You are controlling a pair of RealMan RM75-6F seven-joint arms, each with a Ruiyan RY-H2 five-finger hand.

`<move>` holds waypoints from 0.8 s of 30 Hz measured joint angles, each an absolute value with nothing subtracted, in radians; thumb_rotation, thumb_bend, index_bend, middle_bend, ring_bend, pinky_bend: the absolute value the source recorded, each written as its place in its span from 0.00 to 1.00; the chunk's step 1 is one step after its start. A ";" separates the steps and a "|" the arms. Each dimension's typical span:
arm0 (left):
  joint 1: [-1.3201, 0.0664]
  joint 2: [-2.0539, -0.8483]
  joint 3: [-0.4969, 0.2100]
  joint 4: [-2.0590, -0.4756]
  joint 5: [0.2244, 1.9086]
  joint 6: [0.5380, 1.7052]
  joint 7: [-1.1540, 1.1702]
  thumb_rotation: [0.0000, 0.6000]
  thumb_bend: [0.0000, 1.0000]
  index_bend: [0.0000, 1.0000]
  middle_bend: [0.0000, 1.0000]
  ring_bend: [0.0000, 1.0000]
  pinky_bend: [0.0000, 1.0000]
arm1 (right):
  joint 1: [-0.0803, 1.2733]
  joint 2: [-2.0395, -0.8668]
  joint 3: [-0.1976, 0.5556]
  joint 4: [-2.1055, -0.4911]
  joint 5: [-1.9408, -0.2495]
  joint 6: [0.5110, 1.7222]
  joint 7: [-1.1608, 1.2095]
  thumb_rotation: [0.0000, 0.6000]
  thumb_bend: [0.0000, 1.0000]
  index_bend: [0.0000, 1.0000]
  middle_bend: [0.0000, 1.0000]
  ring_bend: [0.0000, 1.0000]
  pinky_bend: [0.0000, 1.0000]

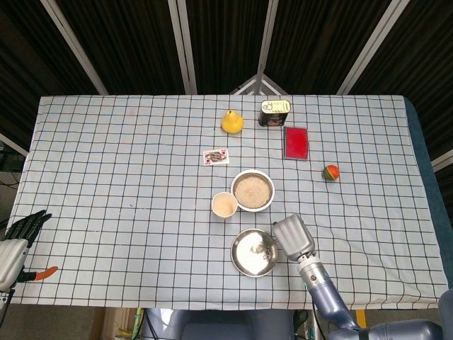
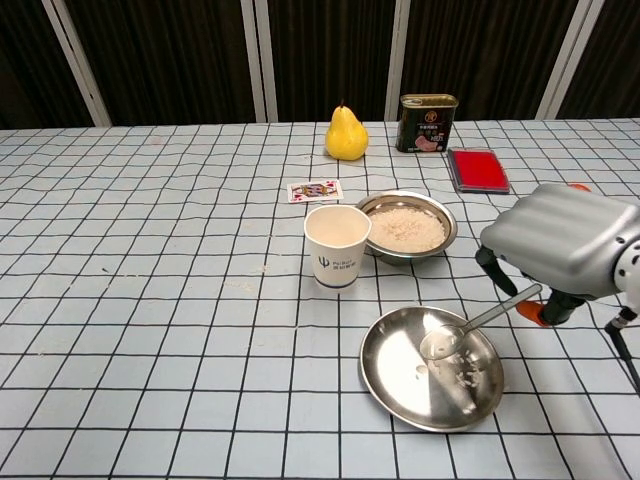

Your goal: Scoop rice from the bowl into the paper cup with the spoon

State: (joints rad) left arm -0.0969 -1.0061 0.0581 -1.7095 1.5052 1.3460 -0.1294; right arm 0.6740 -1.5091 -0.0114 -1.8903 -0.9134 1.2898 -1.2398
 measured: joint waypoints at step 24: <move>-0.095 -1.006 0.058 -1.708 1.510 1.350 -0.129 1.00 0.03 0.00 0.00 0.00 0.00 | 0.671 -1.541 -0.044 -1.872 -0.933 1.343 -1.291 1.00 0.31 0.54 0.96 0.98 0.98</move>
